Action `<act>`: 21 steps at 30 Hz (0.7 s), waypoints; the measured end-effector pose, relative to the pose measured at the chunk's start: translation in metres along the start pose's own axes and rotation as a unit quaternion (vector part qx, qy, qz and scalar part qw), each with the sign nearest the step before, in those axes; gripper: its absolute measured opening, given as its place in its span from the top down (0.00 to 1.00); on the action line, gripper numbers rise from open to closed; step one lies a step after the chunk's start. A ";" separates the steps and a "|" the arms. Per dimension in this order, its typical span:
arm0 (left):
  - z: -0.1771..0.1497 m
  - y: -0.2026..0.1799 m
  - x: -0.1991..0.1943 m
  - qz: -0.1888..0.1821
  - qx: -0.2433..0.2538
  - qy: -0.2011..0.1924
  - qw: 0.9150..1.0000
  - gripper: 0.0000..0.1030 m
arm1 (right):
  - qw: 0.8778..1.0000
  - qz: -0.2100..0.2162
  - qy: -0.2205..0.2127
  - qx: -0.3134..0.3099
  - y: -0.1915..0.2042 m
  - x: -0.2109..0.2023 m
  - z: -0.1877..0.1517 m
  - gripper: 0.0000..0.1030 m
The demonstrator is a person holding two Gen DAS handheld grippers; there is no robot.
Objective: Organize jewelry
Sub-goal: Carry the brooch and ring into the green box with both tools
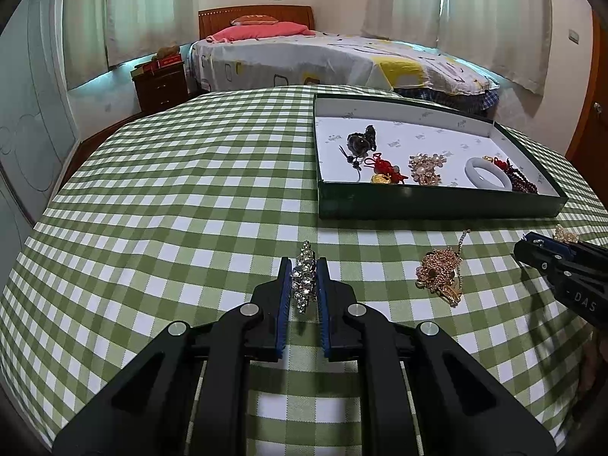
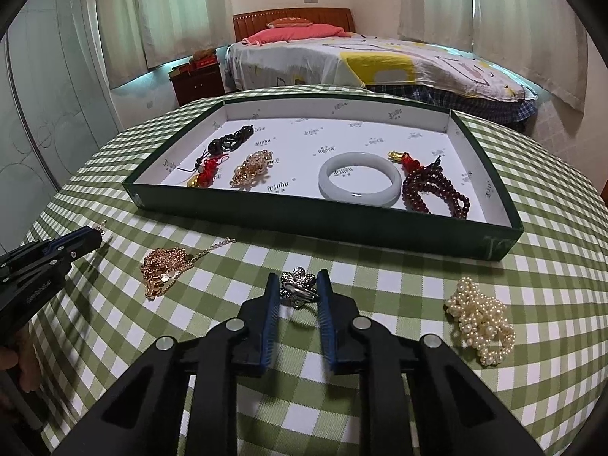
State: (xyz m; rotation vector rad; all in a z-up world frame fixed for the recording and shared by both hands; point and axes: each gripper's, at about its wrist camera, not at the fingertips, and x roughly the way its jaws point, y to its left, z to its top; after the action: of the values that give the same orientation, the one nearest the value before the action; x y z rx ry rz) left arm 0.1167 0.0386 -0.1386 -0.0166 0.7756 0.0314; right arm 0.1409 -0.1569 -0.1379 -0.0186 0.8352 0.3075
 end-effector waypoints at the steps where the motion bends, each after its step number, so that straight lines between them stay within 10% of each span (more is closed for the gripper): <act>1: 0.000 -0.001 0.000 0.000 0.000 0.000 1.000 0.87 | 1.000 0.000 -0.001 0.000 0.000 -0.001 0.000 0.79; 21: 0.028 -0.024 -0.028 -0.030 0.004 -0.044 0.999 0.87 | 0.998 -0.007 -0.059 0.007 -0.007 -0.038 0.016 0.79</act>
State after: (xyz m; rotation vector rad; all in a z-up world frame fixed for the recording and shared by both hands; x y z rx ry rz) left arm 0.1173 0.0147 -0.0991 -0.0304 0.6864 -0.0283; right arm 0.1310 -0.1715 -0.1000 0.0057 0.7193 0.2866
